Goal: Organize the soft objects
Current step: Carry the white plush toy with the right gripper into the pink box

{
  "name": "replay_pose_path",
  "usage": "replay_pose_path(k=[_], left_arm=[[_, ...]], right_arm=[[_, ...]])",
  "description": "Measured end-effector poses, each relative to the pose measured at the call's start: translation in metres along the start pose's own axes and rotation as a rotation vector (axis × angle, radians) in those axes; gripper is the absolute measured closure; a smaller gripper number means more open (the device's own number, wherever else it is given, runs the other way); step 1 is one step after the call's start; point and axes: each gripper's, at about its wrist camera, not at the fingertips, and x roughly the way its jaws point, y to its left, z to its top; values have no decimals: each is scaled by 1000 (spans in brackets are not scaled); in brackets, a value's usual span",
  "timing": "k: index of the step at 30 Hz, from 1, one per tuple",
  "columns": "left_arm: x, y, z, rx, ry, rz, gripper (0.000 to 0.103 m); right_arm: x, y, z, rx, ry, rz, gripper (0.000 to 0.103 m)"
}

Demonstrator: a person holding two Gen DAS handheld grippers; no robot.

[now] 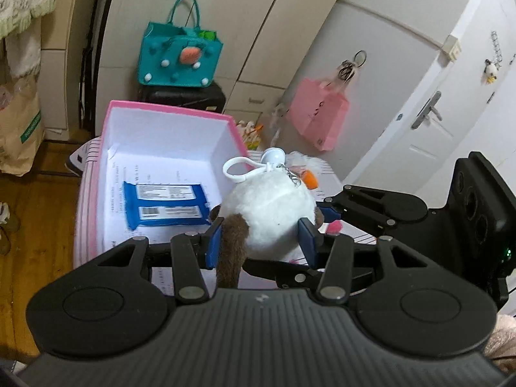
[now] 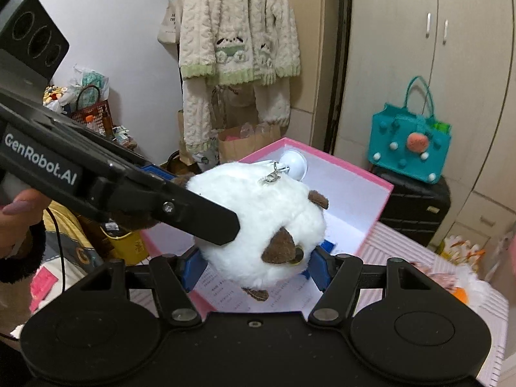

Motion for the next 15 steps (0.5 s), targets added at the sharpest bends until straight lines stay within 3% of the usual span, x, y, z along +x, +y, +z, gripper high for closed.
replay_pose_path(k=[6, 9, 15], left_arm=[[28, 28, 10, -47, 53, 48, 56], [48, 38, 19, -48, 115, 85, 55], [81, 57, 39, -51, 223, 133, 56]], right_arm=[[40, -14, 8, 46, 68, 63, 33], [66, -26, 14, 99, 148, 95, 33], [112, -32, 26, 70, 276, 77, 34]])
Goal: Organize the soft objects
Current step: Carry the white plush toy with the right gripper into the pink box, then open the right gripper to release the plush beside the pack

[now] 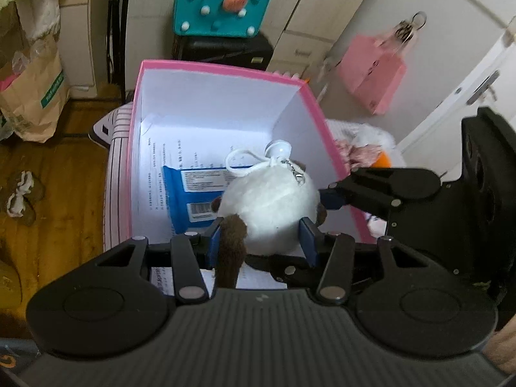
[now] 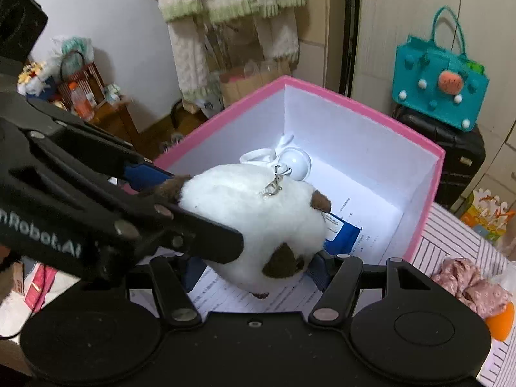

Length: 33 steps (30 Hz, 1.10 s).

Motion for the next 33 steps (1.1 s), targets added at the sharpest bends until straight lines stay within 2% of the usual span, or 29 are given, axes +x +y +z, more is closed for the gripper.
replay_pose_path(k=[4, 8, 15, 19, 23, 25, 33], left_arm=[[16, 9, 4, 16, 63, 21, 56], [23, 11, 2, 23, 76, 21, 57], [15, 6, -3, 87, 33, 33, 57], [26, 1, -4, 124, 20, 75, 68], [29, -1, -8, 137, 8, 89, 68], [28, -4, -11, 146, -2, 103, 69], [26, -6, -20, 112, -32, 159, 69]], right_arm=[[19, -1, 4, -41, 55, -33, 37], [33, -4, 8, -101, 101, -55, 38], [33, -7, 5, -156, 134, -57, 39], [34, -4, 4, -197, 143, -57, 40], [28, -4, 4, -209, 124, -36, 40], [28, -6, 3, -204, 120, -24, 43], [32, -5, 1, -202, 106, 23, 44]])
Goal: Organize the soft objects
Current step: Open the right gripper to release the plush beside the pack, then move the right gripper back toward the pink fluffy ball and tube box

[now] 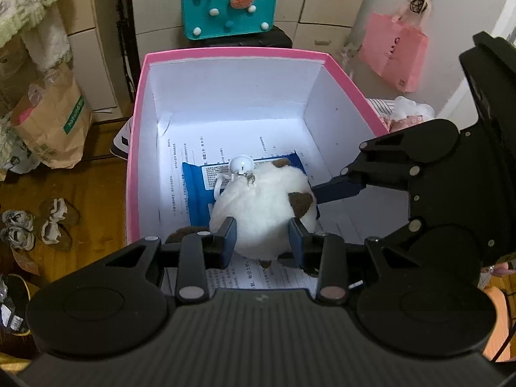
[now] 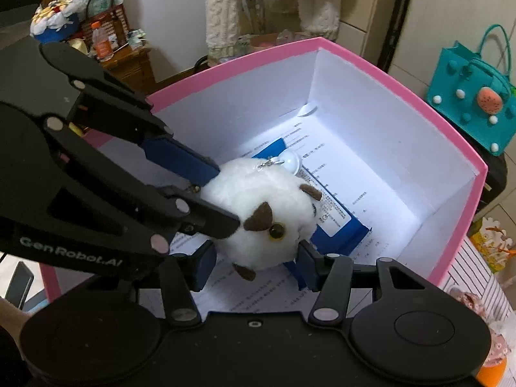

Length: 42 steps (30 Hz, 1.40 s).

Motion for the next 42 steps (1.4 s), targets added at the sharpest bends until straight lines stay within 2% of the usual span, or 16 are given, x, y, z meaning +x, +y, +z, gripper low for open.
replay_pose_path(k=[2, 5, 6, 12, 18, 29, 34, 42], left_arm=[[-3, -2, -1, -22, -20, 22, 67], [-17, -14, -6, 21, -101, 131, 64], [-23, -16, -8, 28, -118, 146, 63], [-50, -19, -17, 22, -133, 116, 57], [-77, -33, -25, 51, -137, 90, 53], [-136, -69, -45, 135, -126, 65, 49], [-159, -89, -52, 177, -146, 52, 48], [-169, -133, -64, 235, -197, -24, 47]], right_arm=[[-2, -1, -1, 10, -8, -21, 43], [-15, 1, -6, 6, -38, -35, 43], [-22, 2, -8, 13, -52, -34, 43], [-63, -7, -31, 110, -164, 29, 43], [-102, -12, -58, 201, -257, 43, 43], [-173, 3, -95, 216, -323, -28, 43], [-205, 9, -116, 218, -348, -54, 43], [-242, 14, -163, 236, -379, -127, 42]])
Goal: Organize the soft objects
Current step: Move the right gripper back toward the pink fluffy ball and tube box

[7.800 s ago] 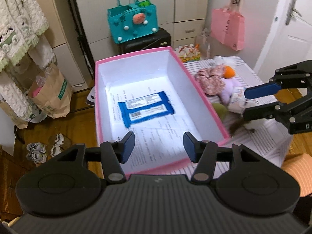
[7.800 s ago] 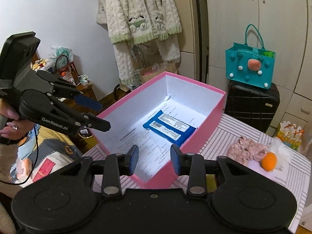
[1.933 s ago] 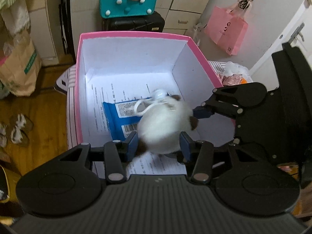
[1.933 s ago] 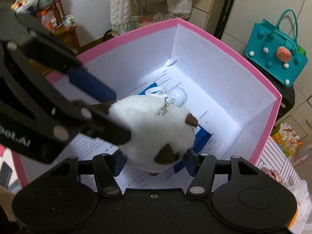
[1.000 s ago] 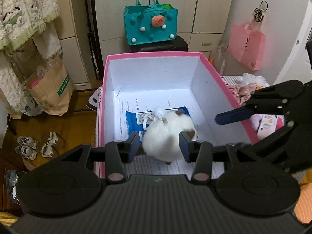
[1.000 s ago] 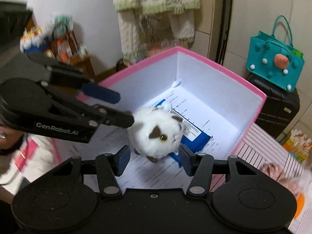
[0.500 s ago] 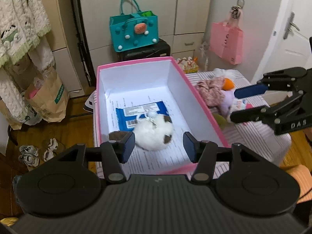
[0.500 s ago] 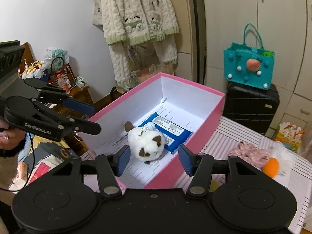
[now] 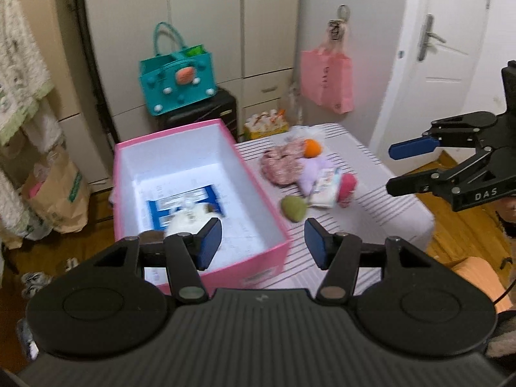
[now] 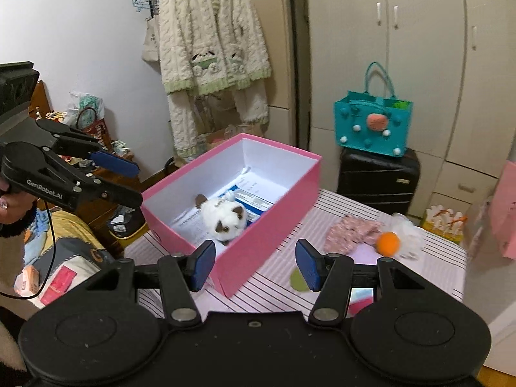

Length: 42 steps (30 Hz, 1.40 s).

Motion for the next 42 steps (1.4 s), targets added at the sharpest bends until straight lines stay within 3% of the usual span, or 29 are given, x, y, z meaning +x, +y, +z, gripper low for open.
replay_pose_path(k=[6, 13, 21, 27, 35, 42], left_arm=[[18, -36, 1, 36, -33, -62, 47], [59, -67, 4, 45, -22, -122, 47], [114, -91, 4, 64, -19, -98, 47], [147, -98, 2, 48, 0, -56, 47], [190, -106, -2, 101, 7, 130, 47], [221, -105, -2, 73, 21, 188, 48]], right_arm=[[-16, -12, -28, 13, -10, -41, 40], [-6, -36, -58, 28, 4, -70, 39], [22, -67, -84, 19, 17, -105, 37], [48, -93, -100, 39, 15, -122, 36], [84, -121, -118, 35, 6, -153, 33], [115, -131, -120, 5, 24, -148, 33]])
